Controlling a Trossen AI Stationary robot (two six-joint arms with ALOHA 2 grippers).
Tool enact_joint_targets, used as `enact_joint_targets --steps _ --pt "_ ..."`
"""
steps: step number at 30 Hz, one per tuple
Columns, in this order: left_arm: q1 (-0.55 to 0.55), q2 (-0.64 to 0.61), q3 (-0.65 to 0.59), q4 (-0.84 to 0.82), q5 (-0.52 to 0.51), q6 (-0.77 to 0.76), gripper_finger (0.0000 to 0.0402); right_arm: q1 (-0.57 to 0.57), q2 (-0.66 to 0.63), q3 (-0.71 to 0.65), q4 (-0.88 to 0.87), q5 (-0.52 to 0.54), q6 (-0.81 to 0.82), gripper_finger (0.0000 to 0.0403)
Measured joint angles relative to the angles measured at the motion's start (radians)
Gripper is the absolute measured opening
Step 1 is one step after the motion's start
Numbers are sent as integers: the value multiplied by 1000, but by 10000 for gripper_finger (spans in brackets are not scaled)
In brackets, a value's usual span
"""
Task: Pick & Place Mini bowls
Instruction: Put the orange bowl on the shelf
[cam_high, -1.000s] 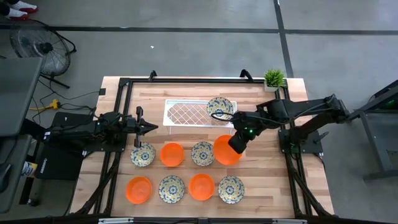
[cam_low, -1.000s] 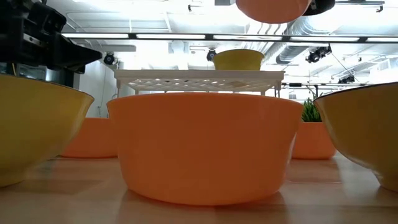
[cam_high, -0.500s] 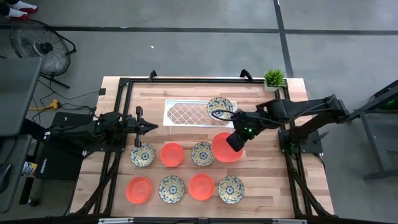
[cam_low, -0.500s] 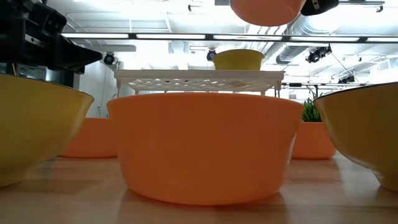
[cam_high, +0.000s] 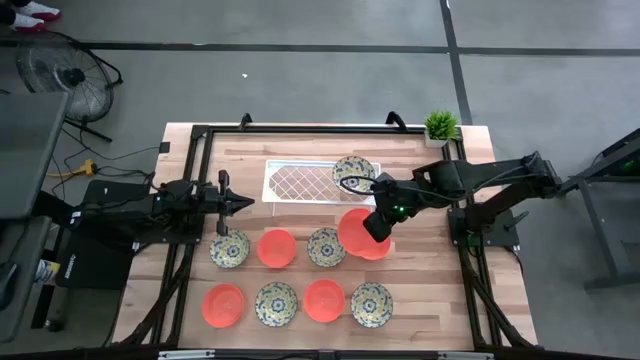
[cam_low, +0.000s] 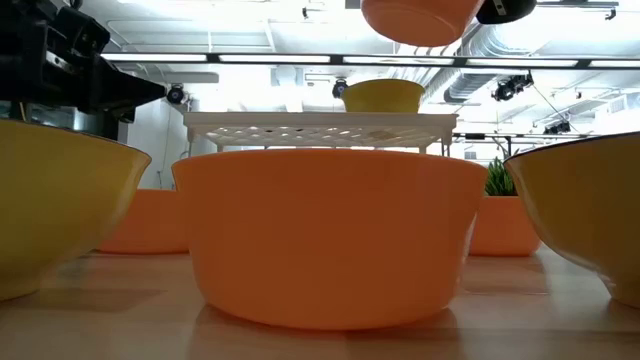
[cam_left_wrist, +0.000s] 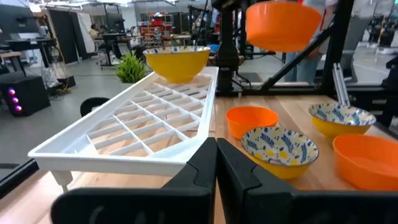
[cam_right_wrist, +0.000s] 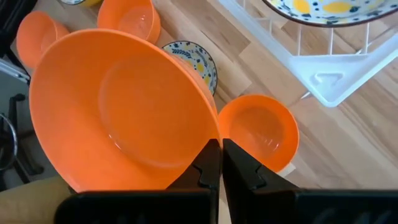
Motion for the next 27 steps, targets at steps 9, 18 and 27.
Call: enact_joint_targets --steps 9,18,27 --pt "0 13 51 114 -30 -37 79 0 0 0 35 1 -128 0" --pt "0 130 123 194 -26 -56 126 -19 3 0 119 33 -221 0" --pt "0 364 175 331 4 4 126 -20 49 0 79 -7 -177 0"
